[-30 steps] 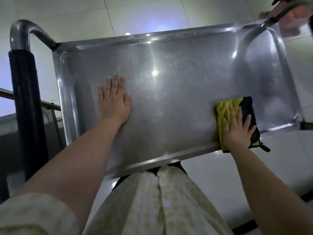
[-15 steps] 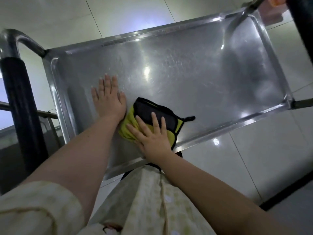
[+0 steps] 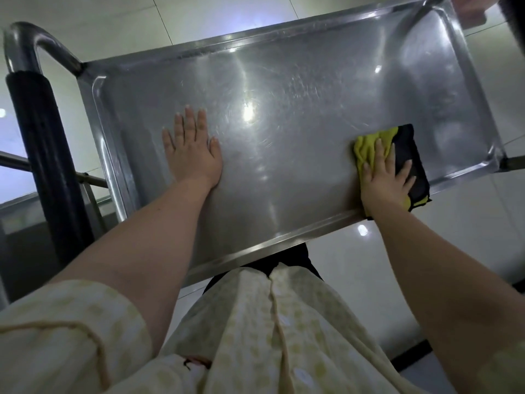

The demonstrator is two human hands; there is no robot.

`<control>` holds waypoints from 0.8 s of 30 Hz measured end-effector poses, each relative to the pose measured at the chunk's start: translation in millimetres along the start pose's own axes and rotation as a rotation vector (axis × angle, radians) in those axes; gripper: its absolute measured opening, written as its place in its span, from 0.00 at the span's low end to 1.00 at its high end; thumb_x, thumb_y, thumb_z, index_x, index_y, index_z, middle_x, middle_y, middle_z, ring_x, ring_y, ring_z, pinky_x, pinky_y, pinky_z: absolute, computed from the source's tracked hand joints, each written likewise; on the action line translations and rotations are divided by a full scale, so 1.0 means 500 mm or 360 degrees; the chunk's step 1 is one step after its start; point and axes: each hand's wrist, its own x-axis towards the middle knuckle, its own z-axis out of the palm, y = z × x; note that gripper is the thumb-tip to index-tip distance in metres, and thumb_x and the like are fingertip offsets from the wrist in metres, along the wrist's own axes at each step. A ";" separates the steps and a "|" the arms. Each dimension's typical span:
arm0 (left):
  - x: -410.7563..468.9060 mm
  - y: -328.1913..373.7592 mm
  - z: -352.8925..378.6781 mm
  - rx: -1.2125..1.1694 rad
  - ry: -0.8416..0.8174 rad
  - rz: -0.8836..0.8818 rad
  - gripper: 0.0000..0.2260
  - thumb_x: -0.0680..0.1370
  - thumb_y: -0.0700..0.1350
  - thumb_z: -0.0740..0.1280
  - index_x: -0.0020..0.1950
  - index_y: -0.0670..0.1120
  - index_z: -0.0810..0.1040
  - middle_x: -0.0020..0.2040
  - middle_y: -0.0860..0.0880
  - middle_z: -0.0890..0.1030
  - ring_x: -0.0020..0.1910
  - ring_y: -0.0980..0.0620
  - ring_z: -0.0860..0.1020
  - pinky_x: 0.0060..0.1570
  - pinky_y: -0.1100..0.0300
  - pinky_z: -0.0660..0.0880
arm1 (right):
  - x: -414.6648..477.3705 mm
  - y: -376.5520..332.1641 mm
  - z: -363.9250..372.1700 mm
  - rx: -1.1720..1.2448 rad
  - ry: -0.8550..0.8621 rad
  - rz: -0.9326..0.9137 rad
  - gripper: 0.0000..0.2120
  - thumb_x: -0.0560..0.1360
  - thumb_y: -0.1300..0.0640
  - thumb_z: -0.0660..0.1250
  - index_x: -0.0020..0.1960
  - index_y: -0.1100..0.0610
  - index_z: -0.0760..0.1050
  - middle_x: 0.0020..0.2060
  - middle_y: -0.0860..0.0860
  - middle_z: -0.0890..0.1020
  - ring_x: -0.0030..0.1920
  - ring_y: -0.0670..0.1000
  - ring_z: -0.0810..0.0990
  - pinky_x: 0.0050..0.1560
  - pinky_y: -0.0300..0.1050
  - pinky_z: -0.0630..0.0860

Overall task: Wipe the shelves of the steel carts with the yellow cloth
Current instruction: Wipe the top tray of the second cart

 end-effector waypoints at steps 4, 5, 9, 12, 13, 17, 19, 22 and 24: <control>0.001 -0.006 0.001 0.0010 -0.0006 0.0006 0.27 0.81 0.54 0.44 0.80 0.52 0.44 0.80 0.50 0.43 0.78 0.49 0.42 0.74 0.46 0.36 | -0.079 -0.083 0.043 -0.0069 0.0018 -0.0213 0.26 0.82 0.40 0.43 0.76 0.36 0.36 0.79 0.43 0.44 0.77 0.65 0.41 0.73 0.68 0.41; 0.001 -0.007 0.002 0.0019 -0.0007 0.0010 0.27 0.81 0.54 0.44 0.79 0.52 0.44 0.80 0.50 0.43 0.78 0.49 0.42 0.74 0.46 0.36 | -0.108 -0.106 0.057 -0.0150 0.0016 -0.0340 0.26 0.82 0.41 0.43 0.76 0.37 0.35 0.79 0.44 0.45 0.77 0.65 0.42 0.73 0.68 0.41; 0.004 -0.009 -0.001 0.0000 -0.0037 0.0021 0.27 0.81 0.54 0.45 0.80 0.52 0.45 0.80 0.51 0.44 0.78 0.49 0.42 0.74 0.46 0.36 | -0.241 -0.204 0.118 -0.0362 -0.0020 -0.1093 0.31 0.79 0.40 0.48 0.76 0.37 0.36 0.79 0.45 0.48 0.76 0.68 0.42 0.72 0.71 0.41; 0.010 -0.017 -0.014 -0.0094 -0.0084 0.0033 0.27 0.81 0.54 0.48 0.80 0.52 0.47 0.80 0.52 0.46 0.78 0.51 0.43 0.74 0.48 0.36 | -0.309 -0.263 0.156 -0.0543 -0.0125 -0.1789 0.37 0.79 0.41 0.56 0.76 0.38 0.33 0.79 0.45 0.45 0.76 0.68 0.38 0.71 0.72 0.38; 0.013 -0.021 -0.018 -0.0134 -0.0105 0.0036 0.27 0.82 0.54 0.49 0.80 0.52 0.48 0.80 0.52 0.46 0.78 0.51 0.43 0.74 0.48 0.36 | -0.316 -0.277 0.158 -0.0600 -0.0169 -0.1926 0.38 0.79 0.41 0.56 0.76 0.38 0.31 0.79 0.45 0.44 0.76 0.68 0.37 0.70 0.72 0.36; 0.022 -0.039 -0.045 -0.0538 -0.0154 0.0041 0.23 0.83 0.47 0.53 0.79 0.49 0.56 0.80 0.49 0.51 0.78 0.49 0.45 0.74 0.52 0.37 | -0.305 -0.299 0.130 -0.0565 -0.0254 -0.2127 0.32 0.80 0.36 0.50 0.76 0.37 0.34 0.79 0.44 0.44 0.77 0.63 0.37 0.72 0.66 0.34; 0.008 -0.052 -0.060 -0.0853 -0.0120 0.0044 0.21 0.83 0.44 0.54 0.77 0.47 0.62 0.79 0.47 0.55 0.78 0.49 0.47 0.73 0.57 0.37 | -0.297 -0.287 0.110 -0.0252 -0.0314 -0.1978 0.29 0.79 0.37 0.50 0.77 0.38 0.44 0.79 0.45 0.53 0.78 0.59 0.46 0.74 0.61 0.41; -0.047 -0.066 -0.076 -0.1031 -0.0067 0.0093 0.19 0.83 0.42 0.55 0.75 0.46 0.66 0.78 0.45 0.59 0.78 0.49 0.50 0.72 0.61 0.41 | -0.273 -0.258 0.088 0.0004 -0.0238 -0.1461 0.27 0.76 0.41 0.61 0.74 0.45 0.64 0.70 0.47 0.67 0.71 0.56 0.61 0.67 0.53 0.54; -0.097 -0.066 -0.081 -0.1002 -0.0064 0.0160 0.19 0.83 0.42 0.56 0.75 0.46 0.66 0.77 0.45 0.60 0.78 0.50 0.50 0.73 0.60 0.42 | -0.260 -0.248 0.078 0.0019 -0.0255 -0.1274 0.23 0.74 0.41 0.67 0.66 0.47 0.70 0.63 0.48 0.71 0.65 0.54 0.64 0.61 0.50 0.57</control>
